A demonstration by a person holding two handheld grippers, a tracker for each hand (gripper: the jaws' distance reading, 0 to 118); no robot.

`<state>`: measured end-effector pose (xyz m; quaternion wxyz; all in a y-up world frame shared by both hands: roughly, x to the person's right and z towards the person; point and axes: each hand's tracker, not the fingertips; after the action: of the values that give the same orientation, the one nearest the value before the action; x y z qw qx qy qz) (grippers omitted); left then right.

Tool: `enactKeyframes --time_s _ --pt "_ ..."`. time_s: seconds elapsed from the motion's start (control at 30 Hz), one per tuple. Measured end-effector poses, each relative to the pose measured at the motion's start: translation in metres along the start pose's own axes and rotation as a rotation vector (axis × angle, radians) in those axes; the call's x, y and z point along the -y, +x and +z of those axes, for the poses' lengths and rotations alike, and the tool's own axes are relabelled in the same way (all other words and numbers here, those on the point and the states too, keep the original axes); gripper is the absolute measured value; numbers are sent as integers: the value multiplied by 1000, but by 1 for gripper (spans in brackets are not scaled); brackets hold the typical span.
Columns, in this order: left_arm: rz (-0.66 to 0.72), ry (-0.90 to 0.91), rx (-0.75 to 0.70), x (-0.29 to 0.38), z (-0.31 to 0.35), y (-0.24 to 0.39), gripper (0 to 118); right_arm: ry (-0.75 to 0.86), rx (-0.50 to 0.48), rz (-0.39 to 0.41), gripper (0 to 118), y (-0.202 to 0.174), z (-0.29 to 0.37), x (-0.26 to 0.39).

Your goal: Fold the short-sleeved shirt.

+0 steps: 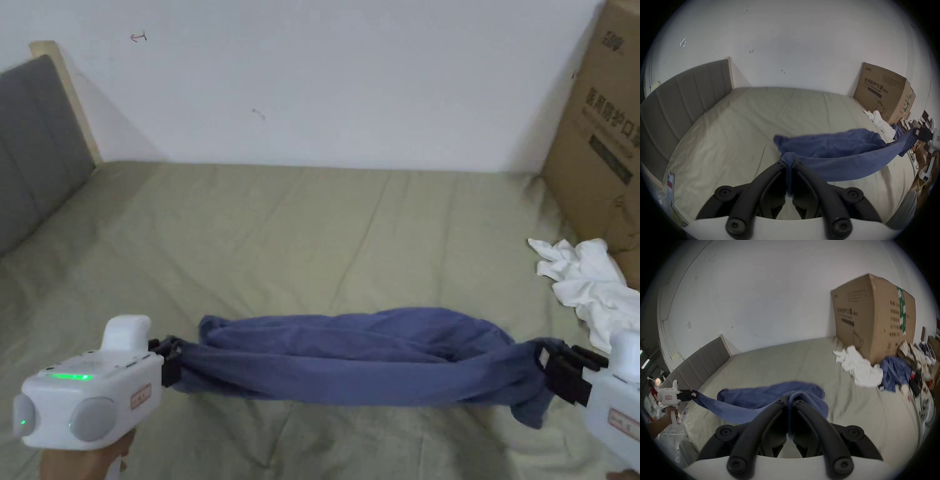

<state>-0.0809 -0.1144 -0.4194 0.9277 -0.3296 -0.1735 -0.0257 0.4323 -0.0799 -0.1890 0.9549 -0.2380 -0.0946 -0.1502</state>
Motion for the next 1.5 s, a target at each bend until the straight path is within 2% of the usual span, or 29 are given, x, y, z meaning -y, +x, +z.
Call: enactKeyframes --time_s 0.23,0.57,0.67,0.9,1.03,1.07,1.1,1.13,1.17,1.2,1.23,1.27,1.3,1.37,1.4,1.5 --pt "29 -77 -20 79 46 -16 9 -100 2 -69 6 0 60 85" --pt "40 -154 -56 148 91 -29 9 -172 15 -150 6 -3 118 157" --pt "35 -185 -69 166 89 -31 9 -231 35 -141 6 -4 118 174" --pt "55 -280 -93 199 64 -28 9 -440 168 -165 6 -1 80 208" --pt "55 -288 -114 197 63 -23 10 -466 204 -124 7 -9 67 210" --pt "62 -298 -119 194 64 -22 13 -468 211 -117 7 -11 68 209" --pt "62 -311 -129 191 65 -22 23 -468 213 -110 8 -14 70 206" --pt "59 -320 -143 187 67 -21 50 -467 216 -102 15 -16 71 202" --pt "62 -328 -148 184 71 -20 75 -466 215 -97 28 -18 74 197" --pt "67 -339 -151 178 75 -19 88 -462 215 -90 49 -21 77 190" --pt "73 -325 -144 173 81 -18 90 -448 204 -89 86 -23 81 181" --pt "84 -291 -113 166 88 -17 90 -420 200 -89 105 -26 85 173" --pt "103 -251 -87 158 95 -17 94 -365 192 -85 113 -29 91 161" --pt "126 -191 -61 138 108 -13 112 -264 180 -67 113 -38 102 135" --pt "130 -149 -49 126 116 -10 116 -228 172 -58 113 -42 106 121" --pt "124 -10 -21 89 136 0 118 -103 154 -23 113 -56 116 82"
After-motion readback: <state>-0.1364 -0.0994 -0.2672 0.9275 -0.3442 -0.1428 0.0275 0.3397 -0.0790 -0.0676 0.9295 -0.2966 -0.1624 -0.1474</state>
